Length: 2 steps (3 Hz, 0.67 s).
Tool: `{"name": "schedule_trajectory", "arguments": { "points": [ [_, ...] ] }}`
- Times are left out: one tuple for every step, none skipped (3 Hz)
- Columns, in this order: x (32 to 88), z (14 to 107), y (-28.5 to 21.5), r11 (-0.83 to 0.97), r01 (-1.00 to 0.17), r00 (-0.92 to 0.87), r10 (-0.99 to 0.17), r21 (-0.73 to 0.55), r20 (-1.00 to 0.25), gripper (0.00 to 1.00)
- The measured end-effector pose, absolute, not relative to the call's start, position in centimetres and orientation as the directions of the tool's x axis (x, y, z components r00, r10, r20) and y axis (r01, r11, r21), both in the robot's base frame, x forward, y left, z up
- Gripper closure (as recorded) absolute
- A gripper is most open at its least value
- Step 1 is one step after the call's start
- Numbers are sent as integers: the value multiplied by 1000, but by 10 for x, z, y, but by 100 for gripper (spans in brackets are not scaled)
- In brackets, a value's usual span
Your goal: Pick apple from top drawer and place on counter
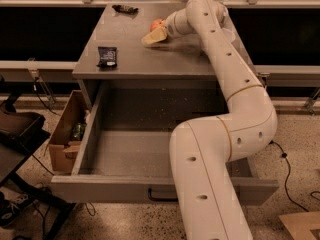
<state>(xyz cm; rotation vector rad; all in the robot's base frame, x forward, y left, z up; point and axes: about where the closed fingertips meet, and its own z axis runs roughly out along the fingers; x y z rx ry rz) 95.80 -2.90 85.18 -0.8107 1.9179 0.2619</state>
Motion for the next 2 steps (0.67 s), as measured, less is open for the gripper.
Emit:
{"name": "schedule_trajectory", "arguments": {
  "points": [
    [955, 848, -18, 739, -658, -281, -418, -143, -864, 0],
    [938, 883, -17, 716, -679, -264, -447, -164, -855, 0]
  ]
}}
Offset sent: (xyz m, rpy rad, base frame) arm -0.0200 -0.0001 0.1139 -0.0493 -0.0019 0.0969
